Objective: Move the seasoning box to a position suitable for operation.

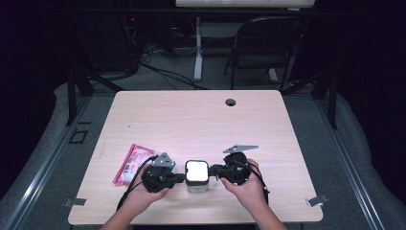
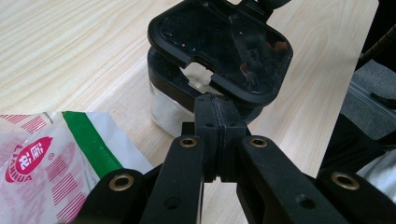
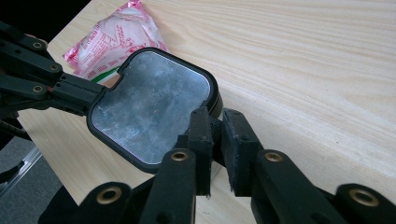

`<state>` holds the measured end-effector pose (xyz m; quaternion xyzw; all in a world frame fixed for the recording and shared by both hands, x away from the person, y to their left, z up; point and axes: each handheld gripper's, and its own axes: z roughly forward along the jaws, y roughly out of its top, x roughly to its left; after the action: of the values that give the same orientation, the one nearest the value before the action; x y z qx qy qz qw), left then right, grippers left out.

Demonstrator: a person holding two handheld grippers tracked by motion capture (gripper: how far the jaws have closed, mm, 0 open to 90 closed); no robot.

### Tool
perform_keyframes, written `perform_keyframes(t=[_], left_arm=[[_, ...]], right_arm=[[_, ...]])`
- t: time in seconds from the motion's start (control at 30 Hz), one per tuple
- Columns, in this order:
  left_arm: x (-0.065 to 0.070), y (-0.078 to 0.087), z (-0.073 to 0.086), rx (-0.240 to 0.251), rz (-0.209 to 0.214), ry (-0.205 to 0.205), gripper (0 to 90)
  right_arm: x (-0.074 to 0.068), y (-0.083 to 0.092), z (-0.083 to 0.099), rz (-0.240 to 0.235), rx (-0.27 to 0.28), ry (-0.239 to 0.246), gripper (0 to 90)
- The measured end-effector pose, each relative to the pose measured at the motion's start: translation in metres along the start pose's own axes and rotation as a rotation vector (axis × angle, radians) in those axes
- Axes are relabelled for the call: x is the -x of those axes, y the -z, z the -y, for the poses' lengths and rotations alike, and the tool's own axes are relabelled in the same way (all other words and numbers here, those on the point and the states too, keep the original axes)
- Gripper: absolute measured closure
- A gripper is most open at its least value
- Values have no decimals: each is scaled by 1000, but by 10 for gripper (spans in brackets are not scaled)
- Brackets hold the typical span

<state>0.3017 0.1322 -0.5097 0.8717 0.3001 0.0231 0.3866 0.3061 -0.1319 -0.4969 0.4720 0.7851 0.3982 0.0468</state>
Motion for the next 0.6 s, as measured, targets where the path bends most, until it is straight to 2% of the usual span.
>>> perform_keyframes(t=[0.07, 0.23, 0.3, 0.37, 0.47, 0.6], left_arm=[[1, 1, -1, 5, -4, 0, 890], [2, 2, -4, 11, -6, -3, 881], [3, 2, -5, 13, -8, -5, 871], [3, 3, -6, 17, -7, -6, 863], [4, 5, -10, 29, -7, -11, 855], [6, 6, -13, 41, -13, -14, 841]], right_arm=[[0, 1, 0, 7, 2, 7, 769], [-1, 7, -1, 8, 21, 15, 731], [-2, 10, -1, -2, 23, 16, 700], [-4, 12, 0, -7, 13, 39, 638], [-7, 13, 2, -9, 7, 48, 612], [-12, 16, 4, 1, -2, 93, 571]])
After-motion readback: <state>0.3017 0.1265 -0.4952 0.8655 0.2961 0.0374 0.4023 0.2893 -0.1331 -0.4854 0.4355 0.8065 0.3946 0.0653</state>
